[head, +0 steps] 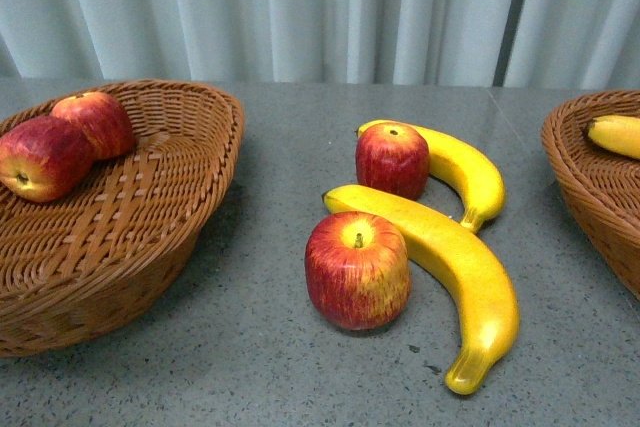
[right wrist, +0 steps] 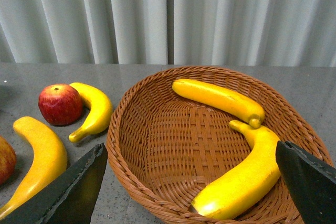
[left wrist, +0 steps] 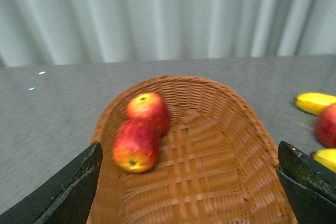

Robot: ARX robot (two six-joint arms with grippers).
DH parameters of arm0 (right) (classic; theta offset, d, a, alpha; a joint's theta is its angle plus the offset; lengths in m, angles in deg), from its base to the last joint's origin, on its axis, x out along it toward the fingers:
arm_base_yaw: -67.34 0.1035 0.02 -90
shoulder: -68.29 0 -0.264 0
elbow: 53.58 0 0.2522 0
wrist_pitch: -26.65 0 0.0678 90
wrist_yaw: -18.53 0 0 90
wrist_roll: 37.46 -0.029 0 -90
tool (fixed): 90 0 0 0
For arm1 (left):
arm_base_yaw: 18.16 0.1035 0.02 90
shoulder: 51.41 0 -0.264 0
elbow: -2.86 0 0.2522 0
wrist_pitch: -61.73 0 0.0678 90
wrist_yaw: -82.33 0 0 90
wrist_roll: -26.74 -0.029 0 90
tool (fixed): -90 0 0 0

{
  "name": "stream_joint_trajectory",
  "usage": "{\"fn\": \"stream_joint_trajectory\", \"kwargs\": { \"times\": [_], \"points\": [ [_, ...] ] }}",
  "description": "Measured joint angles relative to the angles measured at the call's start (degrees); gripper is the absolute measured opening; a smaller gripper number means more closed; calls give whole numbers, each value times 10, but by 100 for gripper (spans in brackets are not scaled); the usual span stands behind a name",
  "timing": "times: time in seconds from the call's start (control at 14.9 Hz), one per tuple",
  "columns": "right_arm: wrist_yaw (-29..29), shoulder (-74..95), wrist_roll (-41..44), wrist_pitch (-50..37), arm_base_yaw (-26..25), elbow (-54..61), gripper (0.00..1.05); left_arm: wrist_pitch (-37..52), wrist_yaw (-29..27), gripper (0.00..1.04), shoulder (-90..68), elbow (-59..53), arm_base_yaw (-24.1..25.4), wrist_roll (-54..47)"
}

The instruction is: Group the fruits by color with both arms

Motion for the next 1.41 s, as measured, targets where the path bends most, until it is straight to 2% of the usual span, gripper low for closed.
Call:
{"fn": "stream_joint_trajectory", "kwargs": {
  "times": [0.2,0.34,0.54,0.74,0.94,1.14,1.28,1.34,1.41],
  "points": [
    [0,0,0,0,0,0,98,-54,130,98,-242,184,-110,-65],
    [0,0,0,0,0,0,98,-66,152,98,-362,250,-158,-69],
    [0,0,0,0,0,0,98,-53,176,98,-428,252,-181,-68],
    [0,0,0,0,0,0,98,-46,176,98,-449,254,-197,-60],
    [0,0,0,0,0,0,98,-56,147,98,-461,248,-199,-50],
    [0,0,0,0,0,0,98,-43,151,98,-478,230,-199,-51],
    [0,0,0,0,0,0,98,-39,161,77,-480,226,-199,-54],
    [0,0,0,0,0,0,98,-40,161,70,-479,226,-199,-55],
    [0,0,0,0,0,0,98,-43,162,68,-478,226,-199,-55]
  ]
}}
